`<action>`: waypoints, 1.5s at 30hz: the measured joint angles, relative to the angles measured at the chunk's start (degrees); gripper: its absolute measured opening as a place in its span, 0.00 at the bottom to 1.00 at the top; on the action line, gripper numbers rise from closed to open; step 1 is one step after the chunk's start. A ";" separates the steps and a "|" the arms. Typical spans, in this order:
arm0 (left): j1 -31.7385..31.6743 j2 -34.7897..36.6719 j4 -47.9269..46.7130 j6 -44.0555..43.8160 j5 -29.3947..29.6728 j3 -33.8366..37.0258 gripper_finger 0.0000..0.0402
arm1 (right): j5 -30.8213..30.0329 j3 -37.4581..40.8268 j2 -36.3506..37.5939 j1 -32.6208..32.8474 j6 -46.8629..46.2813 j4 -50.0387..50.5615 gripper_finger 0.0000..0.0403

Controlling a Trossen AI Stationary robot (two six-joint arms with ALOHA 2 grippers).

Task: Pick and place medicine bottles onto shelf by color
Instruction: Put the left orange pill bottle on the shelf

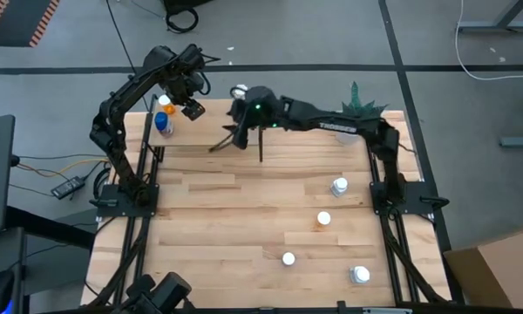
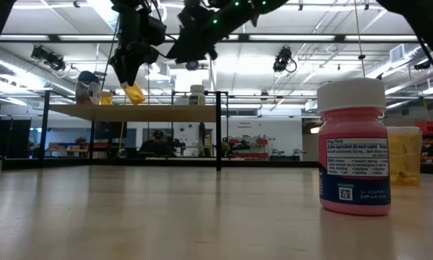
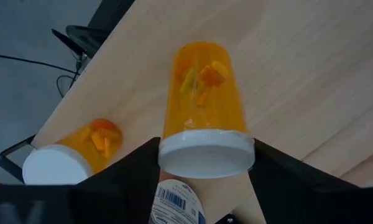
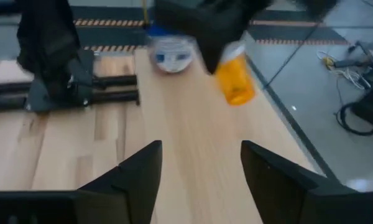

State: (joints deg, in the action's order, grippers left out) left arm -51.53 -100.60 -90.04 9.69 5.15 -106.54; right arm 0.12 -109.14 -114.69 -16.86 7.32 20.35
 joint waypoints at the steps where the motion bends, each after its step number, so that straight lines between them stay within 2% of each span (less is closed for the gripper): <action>1: 0.00 0.00 0.04 -0.02 -0.25 0.00 0.58 | -0.05 0.00 -0.79 0.24 1.15 0.05 0.54; 5: 0.00 0.00 0.04 -0.18 -1.47 0.00 0.58 | -0.31 0.00 -3.69 0.92 3.25 -2.87 0.46; 8: 0.00 0.00 0.04 -0.82 -3.40 0.00 0.57 | -0.54 -0.02 -5.13 0.98 3.41 -7.48 0.45; 12: 0.00 0.00 0.02 -1.99 -6.26 0.00 0.57 | -2.28 0.00 -6.34 1.02 4.16 -13.79 0.49; 16: 0.00 0.00 0.02 -5.56 -11.87 0.00 0.59 | -3.74 -0.04 -6.61 0.97 4.24 -18.66 0.59; 24: 0.00 0.00 0.04 -11.83 -20.22 0.00 0.57 | -3.74 -0.04 -6.61 0.98 0.80 -13.98 0.75; 29: 0.00 0.00 0.03 -13.86 -29.17 0.00 0.57 | -3.74 -0.04 -6.61 0.96 1.51 -13.30 0.77; 32: 0.04 0.00 0.02 -14.52 -32.45 0.00 0.58 | -3.68 -0.04 -6.61 0.55 2.19 -12.36 0.77; 37: 0.00 1.42 0.00 -14.68 -33.50 0.02 0.57 | -3.65 -0.04 -6.61 0.33 1.19 -8.83 0.77; 45: -0.17 1.88 -0.05 -14.60 -33.49 0.00 0.58 | -2.67 -0.04 -6.61 0.35 0.92 -8.77 0.77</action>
State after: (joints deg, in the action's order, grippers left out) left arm -51.70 -98.72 -90.09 -4.91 -28.34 -106.54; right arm -2.55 -109.19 -121.30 -16.51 8.24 11.57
